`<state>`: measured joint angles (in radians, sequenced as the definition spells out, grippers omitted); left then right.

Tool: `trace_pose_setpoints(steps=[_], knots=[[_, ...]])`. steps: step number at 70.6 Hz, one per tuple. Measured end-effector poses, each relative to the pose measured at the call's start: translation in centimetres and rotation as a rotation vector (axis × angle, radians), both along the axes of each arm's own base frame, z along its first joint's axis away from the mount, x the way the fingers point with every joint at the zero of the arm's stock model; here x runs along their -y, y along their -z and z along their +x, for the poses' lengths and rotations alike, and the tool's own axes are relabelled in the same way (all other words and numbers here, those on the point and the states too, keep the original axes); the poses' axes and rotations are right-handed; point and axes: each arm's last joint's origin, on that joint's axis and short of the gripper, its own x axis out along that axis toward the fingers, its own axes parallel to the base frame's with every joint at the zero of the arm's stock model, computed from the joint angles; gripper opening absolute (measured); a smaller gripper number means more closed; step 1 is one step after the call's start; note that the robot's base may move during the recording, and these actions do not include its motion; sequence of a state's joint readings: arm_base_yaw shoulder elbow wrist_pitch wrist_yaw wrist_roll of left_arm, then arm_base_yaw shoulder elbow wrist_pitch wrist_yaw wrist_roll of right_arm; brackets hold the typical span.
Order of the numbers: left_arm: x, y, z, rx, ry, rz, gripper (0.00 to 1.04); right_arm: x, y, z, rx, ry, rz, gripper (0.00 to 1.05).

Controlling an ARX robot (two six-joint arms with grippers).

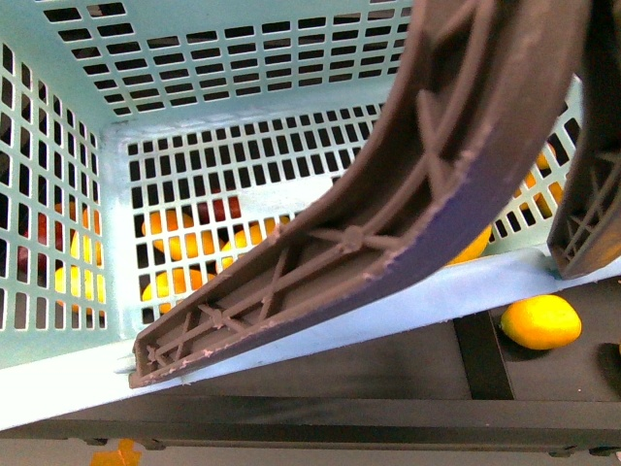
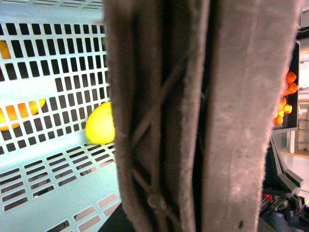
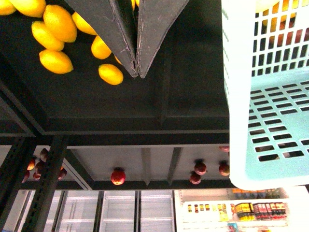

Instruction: Pick lemon and mango into basket

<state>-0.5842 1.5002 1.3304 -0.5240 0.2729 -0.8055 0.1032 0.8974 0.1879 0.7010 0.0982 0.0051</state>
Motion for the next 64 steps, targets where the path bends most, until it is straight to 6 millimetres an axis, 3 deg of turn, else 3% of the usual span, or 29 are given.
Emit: trace_pose_setpoints(steps=[5, 16, 37, 64], knots=[[0.00, 0.00, 0.00, 0.000, 0.001, 0.000, 0.16, 0.17, 0.33, -0.51, 0.000, 0.000, -0.001, 0.05], [0.00, 0.00, 0.00, 0.000, 0.001, 0.000, 0.16, 0.28, 0.44, -0.73, 0.003, 0.004, -0.001, 0.29], [0.31, -0.01, -0.22, -0.004, 0.020, -0.006, 0.16, 0.37, 0.46, -0.75, 0.003, 0.011, -0.001, 0.95], [0.15, 0.04, -0.13, -0.004, 0.006, -0.002, 0.16, 0.36, 0.48, -0.79, 0.002, 0.008, -0.001, 0.96]])
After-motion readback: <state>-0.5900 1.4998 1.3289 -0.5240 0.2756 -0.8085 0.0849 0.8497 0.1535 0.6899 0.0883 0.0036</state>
